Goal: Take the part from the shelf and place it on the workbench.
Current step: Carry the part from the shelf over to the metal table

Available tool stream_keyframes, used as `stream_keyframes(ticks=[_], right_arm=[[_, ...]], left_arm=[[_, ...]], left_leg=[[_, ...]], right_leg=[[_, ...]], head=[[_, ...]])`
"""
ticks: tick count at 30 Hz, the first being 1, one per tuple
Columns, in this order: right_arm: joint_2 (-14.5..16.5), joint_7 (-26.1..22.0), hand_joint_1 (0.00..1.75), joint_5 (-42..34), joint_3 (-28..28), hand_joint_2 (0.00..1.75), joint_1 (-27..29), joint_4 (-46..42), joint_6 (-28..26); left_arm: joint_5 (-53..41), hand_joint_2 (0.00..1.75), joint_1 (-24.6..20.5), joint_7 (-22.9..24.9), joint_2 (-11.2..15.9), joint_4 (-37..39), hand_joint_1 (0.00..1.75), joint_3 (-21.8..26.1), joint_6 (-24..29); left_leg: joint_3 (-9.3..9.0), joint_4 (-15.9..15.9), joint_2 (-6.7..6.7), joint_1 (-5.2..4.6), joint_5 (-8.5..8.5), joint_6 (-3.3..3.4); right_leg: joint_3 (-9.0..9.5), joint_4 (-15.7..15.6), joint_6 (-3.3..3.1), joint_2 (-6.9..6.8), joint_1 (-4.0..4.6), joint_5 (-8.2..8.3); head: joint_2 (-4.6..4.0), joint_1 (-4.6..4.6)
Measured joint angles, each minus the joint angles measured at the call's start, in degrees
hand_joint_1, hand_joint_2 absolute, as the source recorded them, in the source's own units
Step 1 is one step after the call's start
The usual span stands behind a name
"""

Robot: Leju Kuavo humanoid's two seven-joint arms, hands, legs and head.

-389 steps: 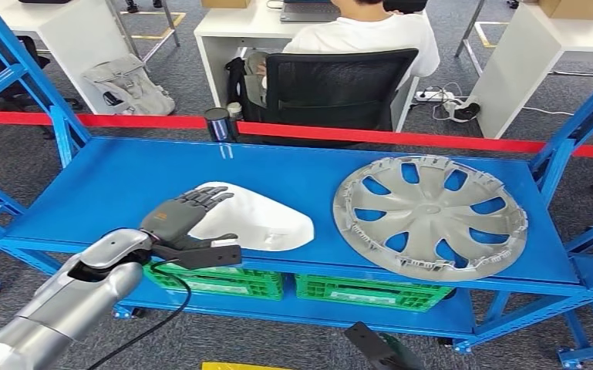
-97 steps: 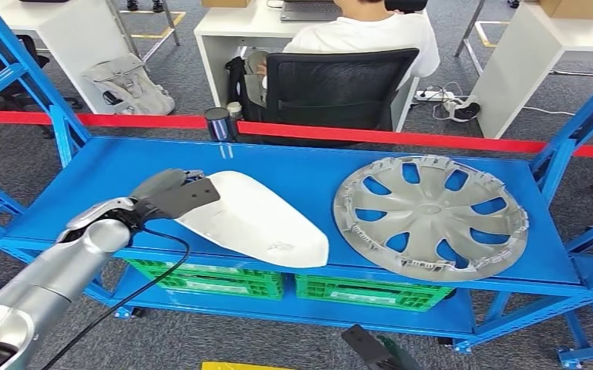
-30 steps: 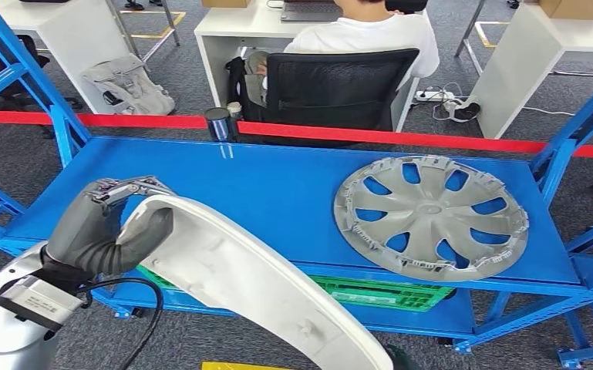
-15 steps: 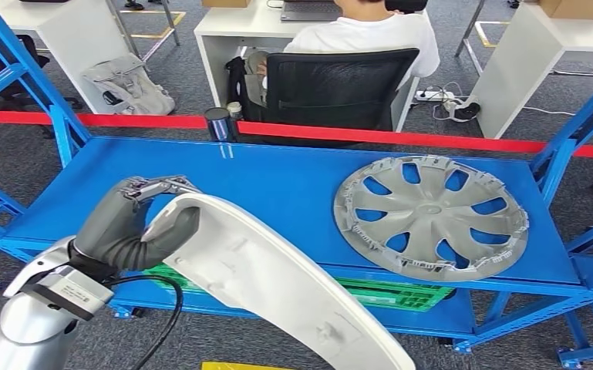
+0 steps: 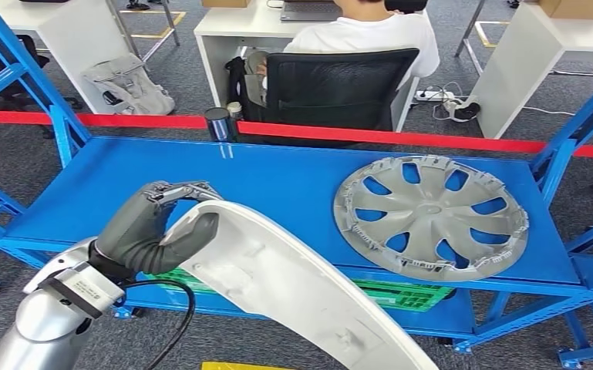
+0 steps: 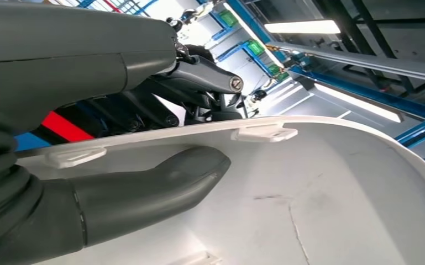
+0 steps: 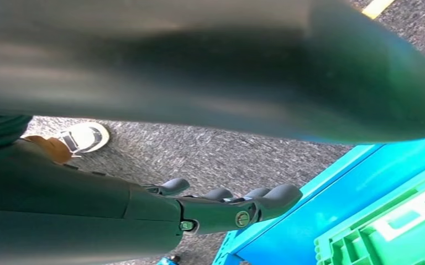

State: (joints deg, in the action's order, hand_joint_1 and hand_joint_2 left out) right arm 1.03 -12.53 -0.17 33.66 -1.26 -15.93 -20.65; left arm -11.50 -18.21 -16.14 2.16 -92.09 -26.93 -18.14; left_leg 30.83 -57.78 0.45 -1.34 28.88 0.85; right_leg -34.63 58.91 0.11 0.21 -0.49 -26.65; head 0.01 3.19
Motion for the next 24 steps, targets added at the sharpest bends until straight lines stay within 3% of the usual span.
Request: stream_keyframes(ticks=[24], right_arm=[[0.21, 0.95, 0.0, -0.5, 0.0, 0.0, -0.05, -0.02, 0.14]], left_arm=[[-0.22, 1.75, -2.95, 2.17, -1.98, 5.65, 1.75, -1.49, 1.3]], left_leg=[[0.0, 0.0, 0.0, 0.0, 0.0, 0.0]], right_leg=[[0.0, 0.0, 0.0, 0.0, 0.0, 0.0]], head=[[0.0, 0.0]])
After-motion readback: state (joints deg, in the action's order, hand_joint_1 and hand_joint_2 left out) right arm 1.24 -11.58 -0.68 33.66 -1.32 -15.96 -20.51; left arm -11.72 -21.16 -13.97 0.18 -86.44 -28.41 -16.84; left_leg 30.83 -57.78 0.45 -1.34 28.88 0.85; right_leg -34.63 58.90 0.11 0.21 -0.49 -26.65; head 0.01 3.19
